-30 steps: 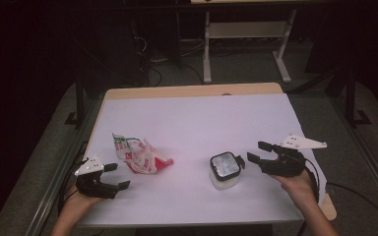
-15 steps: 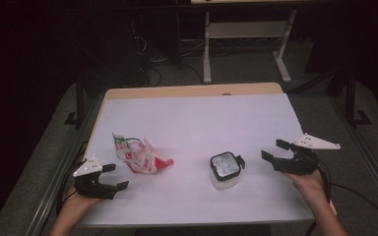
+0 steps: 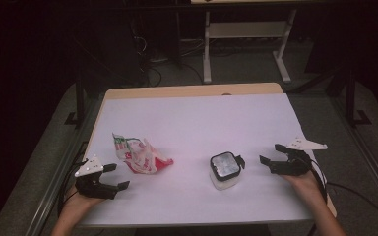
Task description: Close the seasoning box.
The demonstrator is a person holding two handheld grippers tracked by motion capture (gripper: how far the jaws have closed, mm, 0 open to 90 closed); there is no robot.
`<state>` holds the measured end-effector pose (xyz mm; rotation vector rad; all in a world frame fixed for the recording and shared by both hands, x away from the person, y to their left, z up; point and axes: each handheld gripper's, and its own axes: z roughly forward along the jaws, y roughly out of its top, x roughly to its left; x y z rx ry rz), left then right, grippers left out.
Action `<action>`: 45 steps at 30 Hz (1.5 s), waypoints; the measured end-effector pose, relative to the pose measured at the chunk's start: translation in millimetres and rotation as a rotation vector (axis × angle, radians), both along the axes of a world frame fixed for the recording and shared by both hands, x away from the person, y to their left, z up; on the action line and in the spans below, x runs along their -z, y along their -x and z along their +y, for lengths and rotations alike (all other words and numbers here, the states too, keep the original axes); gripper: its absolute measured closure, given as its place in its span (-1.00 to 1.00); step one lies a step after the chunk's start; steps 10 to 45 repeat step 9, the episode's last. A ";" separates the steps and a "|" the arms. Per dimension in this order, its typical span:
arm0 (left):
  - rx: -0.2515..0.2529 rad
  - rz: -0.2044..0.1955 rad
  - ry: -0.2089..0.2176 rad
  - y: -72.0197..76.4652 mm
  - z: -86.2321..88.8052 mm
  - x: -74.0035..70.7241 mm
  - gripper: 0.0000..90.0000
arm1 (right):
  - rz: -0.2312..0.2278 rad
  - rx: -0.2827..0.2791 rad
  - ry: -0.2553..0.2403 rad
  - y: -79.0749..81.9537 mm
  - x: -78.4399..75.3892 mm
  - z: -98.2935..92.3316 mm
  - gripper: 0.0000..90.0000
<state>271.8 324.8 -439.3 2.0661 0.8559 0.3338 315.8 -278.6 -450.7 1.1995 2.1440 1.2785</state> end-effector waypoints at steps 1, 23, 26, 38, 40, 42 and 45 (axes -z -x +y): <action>0.000 0.000 0.000 0.0 -0.2 0.3 -0.69 | 0.003 -0.003 0.007 -0.1 0.9 0.4 -0.61; 0.006 -0.001 -0.002 -1.9 -1.6 0.8 -0.69 | 0.007 -0.014 0.010 -0.3 3.5 1.7 -0.61; 0.006 -0.001 -0.002 -1.9 -1.6 0.8 -0.69 | 0.007 -0.014 0.010 -0.3 3.5 1.7 -0.61; 0.006 -0.001 -0.002 -1.9 -1.6 0.8 -0.69 | 0.007 -0.014 0.010 -0.3 3.5 1.7 -0.61; 0.006 -0.001 -0.002 -1.9 -1.6 0.8 -0.69 | 0.007 -0.014 0.010 -0.3 3.5 1.7 -0.61; 0.006 -0.001 -0.002 -1.9 -1.6 0.8 -0.69 | 0.007 -0.014 0.010 -0.3 3.5 1.7 -0.61; 0.006 -0.001 -0.002 -1.9 -1.6 0.8 -0.69 | 0.007 -0.014 0.010 -0.3 3.5 1.7 -0.61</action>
